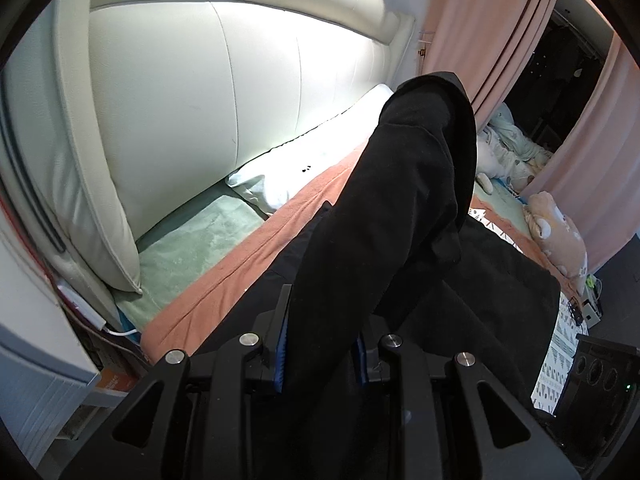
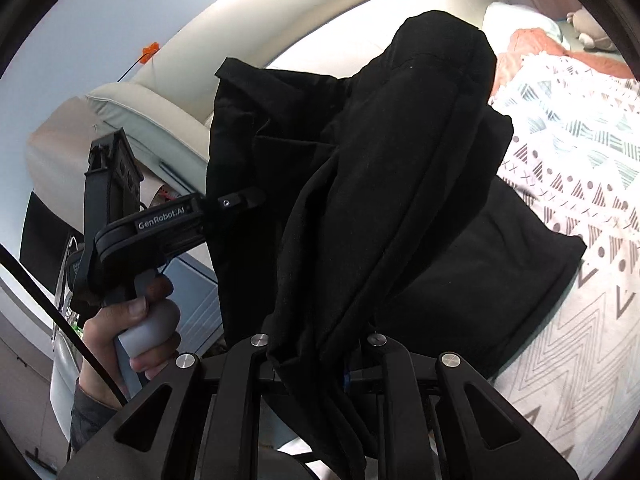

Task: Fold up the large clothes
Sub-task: 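Carry the shirt toward the headboard corner and lower it with both grippers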

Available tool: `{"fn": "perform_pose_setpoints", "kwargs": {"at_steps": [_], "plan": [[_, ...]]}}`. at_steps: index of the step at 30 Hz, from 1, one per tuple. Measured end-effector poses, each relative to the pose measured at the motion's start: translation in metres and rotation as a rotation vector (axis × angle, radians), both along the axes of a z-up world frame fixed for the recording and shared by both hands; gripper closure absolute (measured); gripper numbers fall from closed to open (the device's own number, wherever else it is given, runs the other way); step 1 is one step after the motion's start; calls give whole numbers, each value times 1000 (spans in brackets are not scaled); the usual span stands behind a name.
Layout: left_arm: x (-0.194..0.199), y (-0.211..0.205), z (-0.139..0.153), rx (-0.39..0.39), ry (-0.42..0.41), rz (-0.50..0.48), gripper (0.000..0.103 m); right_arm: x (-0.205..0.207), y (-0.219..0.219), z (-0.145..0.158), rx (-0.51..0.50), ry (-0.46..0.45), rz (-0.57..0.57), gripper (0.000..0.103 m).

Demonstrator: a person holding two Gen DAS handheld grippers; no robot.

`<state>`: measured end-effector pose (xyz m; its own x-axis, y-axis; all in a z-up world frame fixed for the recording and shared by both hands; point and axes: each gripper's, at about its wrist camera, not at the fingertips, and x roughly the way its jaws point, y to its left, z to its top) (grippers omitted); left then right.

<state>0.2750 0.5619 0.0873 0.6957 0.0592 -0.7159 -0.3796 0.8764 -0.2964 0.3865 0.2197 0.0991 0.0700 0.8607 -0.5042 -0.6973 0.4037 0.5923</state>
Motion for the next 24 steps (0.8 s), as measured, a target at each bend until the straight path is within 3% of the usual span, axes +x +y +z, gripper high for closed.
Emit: {"fn": "perform_pose_setpoints", "kwargs": {"at_steps": [11, 16, 19, 21, 22, 23, 24], "plan": [[96, 2, -69, 41, 116, -47, 77, 92, -28, -63, -55, 59, -50, 91], [130, 3, -101, 99, 236, -38, 73, 122, -33, -95, -66, 108, -67, 91], [134, 16, -117, 75, 268, -4, 65, 143, -39, -126, -90, 147, -104, 91], [123, 26, -111, 68, 227, 52, 64, 153, -41, -148, -112, 179, -135, 91], [113, 32, -107, 32, 183, 74, 52, 158, -44, -158, -126, 194, -152, 91], [106, 33, -104, 25, 169, 86, 32, 159, -45, -165, -130, 199, -160, 91], [99, 34, -102, 27, 152, 101, 26, 163, -48, -171, -121, 207, -154, 91]]}}
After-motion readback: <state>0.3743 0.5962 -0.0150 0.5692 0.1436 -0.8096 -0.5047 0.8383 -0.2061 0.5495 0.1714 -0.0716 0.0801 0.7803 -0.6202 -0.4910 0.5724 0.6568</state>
